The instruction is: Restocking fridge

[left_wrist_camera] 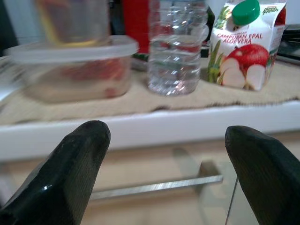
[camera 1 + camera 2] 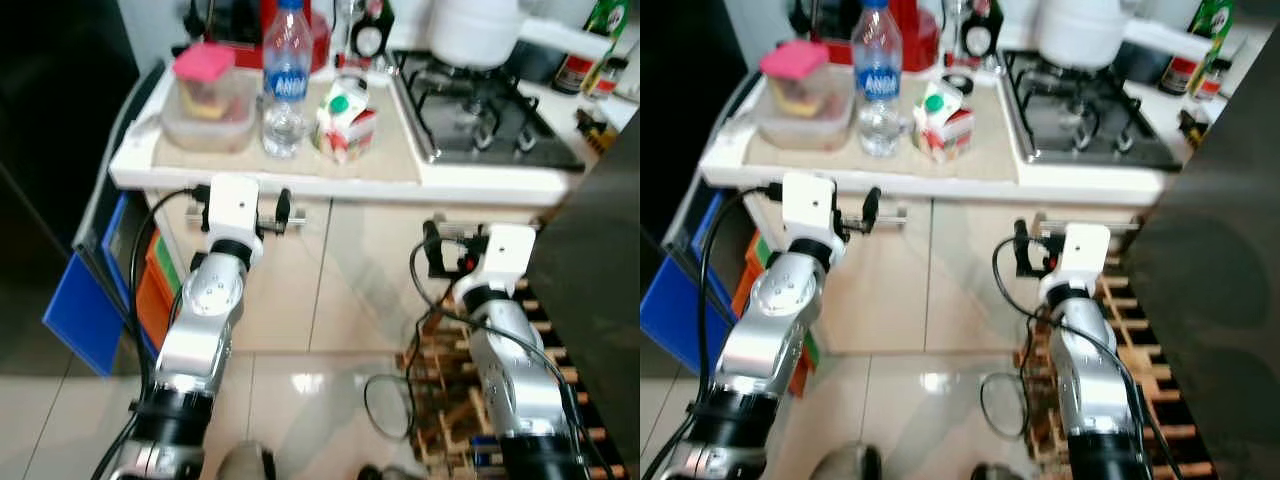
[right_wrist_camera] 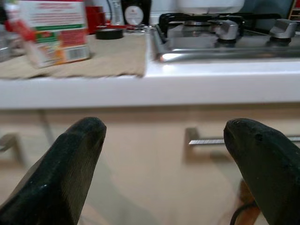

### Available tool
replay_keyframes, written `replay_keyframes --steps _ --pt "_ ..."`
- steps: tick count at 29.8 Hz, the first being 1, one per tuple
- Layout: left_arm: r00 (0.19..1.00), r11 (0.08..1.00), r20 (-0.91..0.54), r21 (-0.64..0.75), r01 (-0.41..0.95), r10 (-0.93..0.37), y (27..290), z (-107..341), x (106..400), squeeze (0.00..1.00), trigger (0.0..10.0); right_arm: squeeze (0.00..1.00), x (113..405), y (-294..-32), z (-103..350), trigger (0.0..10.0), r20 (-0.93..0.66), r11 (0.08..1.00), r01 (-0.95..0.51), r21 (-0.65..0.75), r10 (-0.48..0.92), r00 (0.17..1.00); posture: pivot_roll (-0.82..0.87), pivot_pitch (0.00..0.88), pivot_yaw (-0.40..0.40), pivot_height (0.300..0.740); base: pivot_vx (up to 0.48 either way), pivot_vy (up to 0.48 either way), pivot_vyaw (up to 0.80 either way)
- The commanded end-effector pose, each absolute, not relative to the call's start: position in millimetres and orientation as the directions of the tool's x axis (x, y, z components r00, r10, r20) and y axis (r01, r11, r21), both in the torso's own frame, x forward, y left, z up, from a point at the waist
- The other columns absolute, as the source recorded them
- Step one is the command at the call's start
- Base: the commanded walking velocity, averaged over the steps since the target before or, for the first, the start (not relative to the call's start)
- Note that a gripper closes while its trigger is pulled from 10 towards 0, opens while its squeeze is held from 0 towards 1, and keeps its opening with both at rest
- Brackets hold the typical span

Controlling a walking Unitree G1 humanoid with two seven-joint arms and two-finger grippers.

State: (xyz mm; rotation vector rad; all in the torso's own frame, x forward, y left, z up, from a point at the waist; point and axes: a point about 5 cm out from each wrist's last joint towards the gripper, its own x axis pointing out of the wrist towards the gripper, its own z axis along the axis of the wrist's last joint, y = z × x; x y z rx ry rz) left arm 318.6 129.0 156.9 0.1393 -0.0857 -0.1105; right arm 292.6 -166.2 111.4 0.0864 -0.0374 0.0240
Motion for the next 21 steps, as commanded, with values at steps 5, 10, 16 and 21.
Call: replay_keyframes --steps 5,10,16,21 --pt "0.989 0.982 0.095 0.159 0.099 -0.115 129.9 158.6 322.9 0.00 10.0 0.00 294.0 -167.7 108.1 10.0 0.034 0.997 -0.023 0.076 0.021 0.999 0.08 0.000 -0.038 0.740 -0.328 0.000 0.00" --pt "0.989 0.980 0.094 0.171 0.100 -0.117 131.4 158.1 325.4 0.00 10.0 0.00 295.4 -167.3 108.7 10.0 0.036 0.997 -0.023 0.068 0.020 0.999 0.08 0.000 -0.037 0.740 -0.258 0.000 0.00" --pt "0.987 0.978 0.099 0.180 0.109 -0.128 130.8 159.3 327.2 0.00 10.0 0.00 294.1 -166.5 106.5 10.0 0.025 0.995 -0.027 0.092 0.025 0.999 0.07 0.000 -0.036 0.740 0.000 0.000 -0.31" --pt "0.974 0.967 0.099 0.180 0.181 -0.201 127.6 159.9 333.0 0.00 10.0 0.00 294.8 -167.6 106.1 10.0 0.031 0.997 -0.039 0.069 0.037 0.999 0.07 0.000 -0.030 0.740 0.000 0.000 -0.55"
